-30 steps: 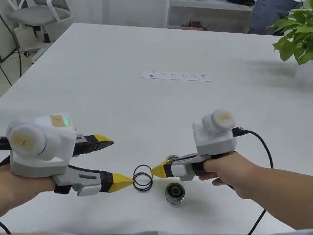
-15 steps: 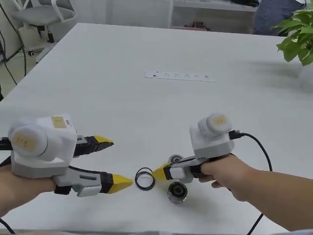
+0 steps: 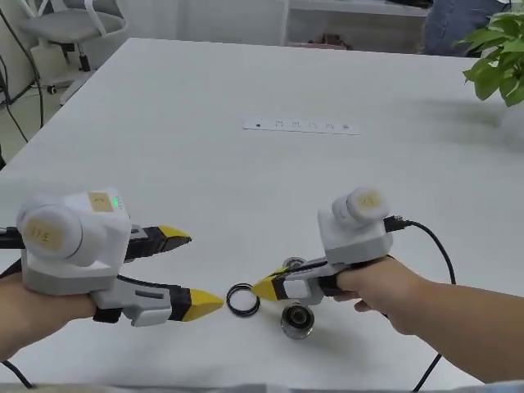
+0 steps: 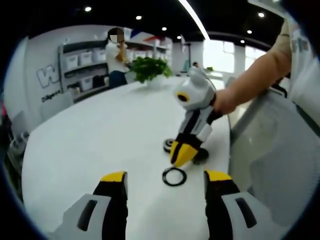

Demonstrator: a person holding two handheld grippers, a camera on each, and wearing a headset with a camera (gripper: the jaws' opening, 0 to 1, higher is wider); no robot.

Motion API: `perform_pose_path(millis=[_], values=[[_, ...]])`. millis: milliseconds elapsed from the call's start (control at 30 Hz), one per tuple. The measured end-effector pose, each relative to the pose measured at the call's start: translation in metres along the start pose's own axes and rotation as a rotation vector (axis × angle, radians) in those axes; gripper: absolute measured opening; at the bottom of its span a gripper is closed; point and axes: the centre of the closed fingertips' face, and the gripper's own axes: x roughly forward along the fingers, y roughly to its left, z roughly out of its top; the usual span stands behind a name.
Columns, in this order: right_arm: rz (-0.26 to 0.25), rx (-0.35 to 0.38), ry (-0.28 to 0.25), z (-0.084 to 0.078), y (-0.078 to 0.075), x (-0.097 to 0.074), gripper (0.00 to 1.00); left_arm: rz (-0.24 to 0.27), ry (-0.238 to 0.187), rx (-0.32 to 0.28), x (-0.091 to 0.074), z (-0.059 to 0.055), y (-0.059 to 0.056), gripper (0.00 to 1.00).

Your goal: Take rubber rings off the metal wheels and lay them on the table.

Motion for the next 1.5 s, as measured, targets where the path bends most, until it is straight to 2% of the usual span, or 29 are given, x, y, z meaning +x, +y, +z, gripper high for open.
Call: perform_pose_path(millis=[267, 567, 767, 1000, 1300, 1500], values=[[0.007, -0.008, -0.031, 0.009, 0.001, -0.009, 0.13, -0.014, 0.005, 0.006, 0.005, 0.003, -0.001, 0.62], [-0.012, -0.035, -0.074, 0.018, -0.007, -0.027, 0.17, -0.028, -0.001, 0.008, 0.015, 0.013, 0.0, 0.62], [-0.038, -0.056, -0.095, 0.02, -0.016, -0.04, 0.19, -0.038, 0.009, 0.017, 0.022, 0.014, 0.002, 0.61], [-0.076, -0.058, -0.126, 0.023, -0.03, -0.057, 0.22, -0.045, 0.012, -0.005, 0.031, 0.017, 0.005, 0.59], [-0.132, -0.1, -0.11, 0.011, -0.05, -0.073, 0.24, -0.07, 0.047, 0.015, 0.048, 0.015, 0.003, 0.58], [-0.15, -0.136, -0.08, 0.001, -0.055, -0.075, 0.24, -0.091, 0.059, 0.026, 0.059, 0.016, -0.002, 0.56]])
